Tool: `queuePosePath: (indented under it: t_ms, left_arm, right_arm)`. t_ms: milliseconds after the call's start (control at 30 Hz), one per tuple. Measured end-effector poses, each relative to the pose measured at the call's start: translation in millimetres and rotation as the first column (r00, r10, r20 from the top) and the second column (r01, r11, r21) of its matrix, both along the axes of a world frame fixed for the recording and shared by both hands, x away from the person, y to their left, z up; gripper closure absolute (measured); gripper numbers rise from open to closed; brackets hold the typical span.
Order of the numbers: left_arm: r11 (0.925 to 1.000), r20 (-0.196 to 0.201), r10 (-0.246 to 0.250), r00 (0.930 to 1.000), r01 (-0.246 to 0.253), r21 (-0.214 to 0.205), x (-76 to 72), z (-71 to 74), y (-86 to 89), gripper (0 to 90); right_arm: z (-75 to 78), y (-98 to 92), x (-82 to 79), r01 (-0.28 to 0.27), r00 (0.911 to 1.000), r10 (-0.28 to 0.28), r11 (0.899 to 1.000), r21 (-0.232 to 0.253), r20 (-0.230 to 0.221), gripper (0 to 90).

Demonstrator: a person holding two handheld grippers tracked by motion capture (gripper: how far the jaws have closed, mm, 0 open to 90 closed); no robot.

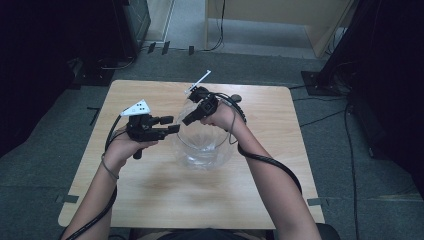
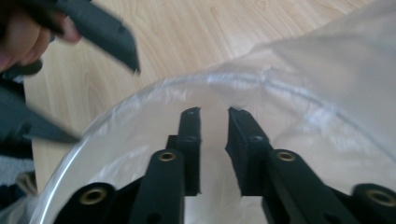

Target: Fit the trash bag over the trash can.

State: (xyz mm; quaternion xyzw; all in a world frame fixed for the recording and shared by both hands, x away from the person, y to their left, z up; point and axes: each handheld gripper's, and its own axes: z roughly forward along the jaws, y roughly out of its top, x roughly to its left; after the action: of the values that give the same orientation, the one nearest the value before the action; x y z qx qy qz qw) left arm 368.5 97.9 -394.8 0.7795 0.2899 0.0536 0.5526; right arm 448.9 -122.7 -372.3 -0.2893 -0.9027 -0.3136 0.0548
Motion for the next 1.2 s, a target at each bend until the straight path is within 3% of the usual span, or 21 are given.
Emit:
queuePosePath:
  t_ms: [67, 167, 233, 267, 433, 667, 767, 1000, 1200]
  left_arm:
    - [0.9999, 0.000, -0.009, 1.0000, 0.009, 0.006, -0.4, -1.0, -1.2, 48.1]
    - [0.9998, -0.003, -0.009, 1.0000, 0.009, 0.015, -0.6, -3.0, -2.3, 48.0]
    - [0.9998, -0.008, -0.007, 0.9999, 0.008, 0.020, -0.4, -4.3, -2.1, 47.1]
    - [0.9996, -0.006, -0.007, 1.0000, 0.008, 0.027, -0.3, -4.6, -1.7, 46.7]
    - [0.9998, -0.014, -0.001, 0.9999, 0.001, 0.020, 0.1, -7.4, -1.1, 46.1]
    - [0.9999, -0.018, 0.002, 0.9998, -0.002, 0.010, 0.4, -9.6, -1.3, 44.9]
    - [1.0000, -0.018, 0.001, 0.9998, -0.001, 0.007, -0.1, -10.3, -1.9, 44.1]
    - [0.9999, -0.012, 0.007, 0.9999, -0.007, 0.008, 0.3, -10.4, -0.1, 43.2]
    - [0.9999, -0.009, 0.010, 0.9999, -0.010, 0.010, 0.0, -10.1, -0.7, 43.3]
  right_arm:
    - [-6.5, 5.0, 1.8, 0.013, 0.9999, -0.013, 1.000, -0.017, -0.009, 63.8]
    - [-17.5, 8.8, 1.3, -0.012, 0.9994, 0.014, 0.998, -0.053, 0.031, 54.9]
    - [-23.2, 11.1, 2.0, 0.007, 0.9999, -0.006, 0.999, -0.047, 0.013, 46.1]
    - [-25.4, 12.7, 1.8, 0.021, 0.9994, -0.020, 0.998, -0.057, 0.027, 42.8]
    - [-38.5, 15.8, 3.2, 0.061, 0.9978, -0.058, 0.993, -0.102, 0.032, 37.9]
    - [-45.7, 20.7, -0.3, 0.047, 0.9983, -0.042, 0.988, -0.149, 0.040, 35.4]
    - [-51.0, 24.0, -2.7, 0.030, 0.9985, -0.020, 0.980, -0.196, 0.052, 33.2]
    - [-36.8, 19.3, -4.1, -0.008, 0.9990, 0.015, 0.989, -0.145, 0.043, 33.1]
    - [-1.9, 9.2, -7.5, -0.038, 0.9953, 0.044, 0.997, -0.069, 0.086, 30.5]
